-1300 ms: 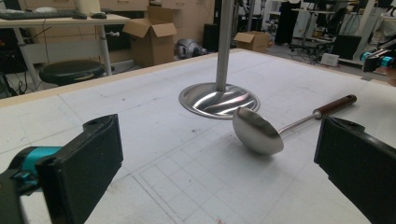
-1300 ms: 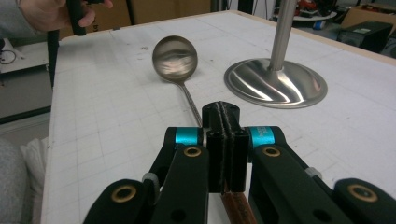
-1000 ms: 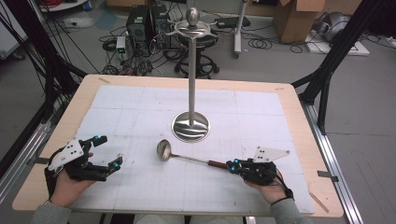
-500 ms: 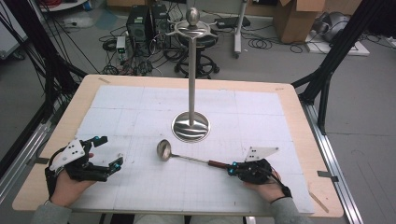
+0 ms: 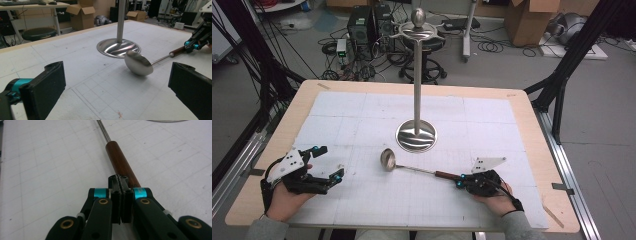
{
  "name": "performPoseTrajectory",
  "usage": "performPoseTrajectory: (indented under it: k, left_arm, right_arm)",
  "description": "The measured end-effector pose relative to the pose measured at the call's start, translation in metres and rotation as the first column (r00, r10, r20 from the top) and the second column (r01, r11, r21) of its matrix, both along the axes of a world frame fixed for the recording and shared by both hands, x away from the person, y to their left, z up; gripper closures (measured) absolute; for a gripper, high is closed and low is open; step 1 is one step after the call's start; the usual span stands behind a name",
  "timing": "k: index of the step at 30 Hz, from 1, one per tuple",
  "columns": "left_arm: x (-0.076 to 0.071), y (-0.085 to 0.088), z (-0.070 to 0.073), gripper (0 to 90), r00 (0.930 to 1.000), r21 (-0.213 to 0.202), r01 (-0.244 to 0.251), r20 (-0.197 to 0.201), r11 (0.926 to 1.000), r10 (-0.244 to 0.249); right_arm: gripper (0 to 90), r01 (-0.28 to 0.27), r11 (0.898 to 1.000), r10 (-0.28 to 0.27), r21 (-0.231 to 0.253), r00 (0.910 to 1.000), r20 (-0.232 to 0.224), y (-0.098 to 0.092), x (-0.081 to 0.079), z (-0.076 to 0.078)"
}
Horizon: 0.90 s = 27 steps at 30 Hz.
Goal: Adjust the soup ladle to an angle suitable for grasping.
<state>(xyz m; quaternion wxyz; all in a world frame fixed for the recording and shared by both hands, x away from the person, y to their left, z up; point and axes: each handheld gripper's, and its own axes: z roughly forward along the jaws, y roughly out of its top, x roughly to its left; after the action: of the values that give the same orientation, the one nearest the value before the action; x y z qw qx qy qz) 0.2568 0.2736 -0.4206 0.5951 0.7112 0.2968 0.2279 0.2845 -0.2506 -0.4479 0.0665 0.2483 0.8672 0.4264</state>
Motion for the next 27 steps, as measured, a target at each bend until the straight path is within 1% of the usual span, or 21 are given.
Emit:
performPoseTrajectory:
  k: [3, 7, 8, 9, 11, 16, 17, 18, 21, 27]
  left_arm:
    - [0.0, 0.0, 0.0, 1.7, 1.0, 0.002, -0.001, 0.0, 1.0, 0.001]
    - [0.0, 0.0, 0.0, 1.7, 1.0, 0.003, 0.001, -0.003, 1.0, -0.001]
    - [0.001, 0.0, 0.0, 1.7, 1.0, 0.003, 0.0, -0.004, 1.0, 0.0]
    - [0.001, 0.0, 0.0, 1.7, 1.0, 0.003, 0.0, -0.005, 1.0, 0.0]
    - [0.001, -0.001, 0.0, 1.7, 1.0, 0.008, 0.003, -0.005, 1.0, -0.003]
    - [0.001, -0.002, -0.001, 1.7, 1.0, 0.011, 0.004, -0.008, 0.9999, -0.004]
    - [0.001, -0.002, -0.001, 1.7, 1.0, 0.012, 0.006, -0.008, 0.9999, -0.006]
    - [0.001, -0.002, -0.001, 1.7, 0.9999, 0.013, 0.008, -0.01, 0.9999, -0.008]
    - [0.002, -0.002, -0.001, 1.7, 0.9999, 0.013, 0.005, -0.009, 0.9999, -0.005]
    - [0.002, -0.002, -0.002, 1.7, 0.9999, 0.013, 0.006, -0.015, 0.9999, -0.006]
  right_arm:
    - [89.7, 0.013, 1.0, -0.013, -0.008, 0.9997, 0.02, -0.001, 0.002, 0.0]
    - [89.7, 0.022, 1.0, -0.022, -0.015, 0.9994, 0.026, -0.001, 0.004, 0.0]
    - [89.7, 0.035, 0.999, -0.035, -0.013, 0.9991, 0.025, -0.001, 0.004, -0.001]
    - [89.7, 0.035, 0.999, -0.035, -0.013, 0.9991, 0.025, -0.001, 0.004, -0.001]
    - [89.7, 0.048, 0.999, -0.048, -0.017, 0.9981, 0.04, -0.001, 0.007, -0.001]
    - [89.7, 0.065, 0.998, -0.064, -0.024, 0.9964, 0.056, 0.0, 0.013, -0.001]
    - [89.7, 0.079, 0.996, -0.077, -0.028, 0.9952, 0.059, 0.001, 0.016, -0.001]
    - [89.7, 0.079, 0.996, -0.077, -0.028, 0.9952, 0.059, 0.001, 0.016, -0.001]
    - [89.7, 0.093, 0.995, -0.09, -0.03, 0.9936, 0.067, 0.001, 0.022, -0.002]
    - [89.7, 0.107, 0.994, -0.105, -0.029, 0.9923, 0.065, 0.002, 0.028, -0.002]
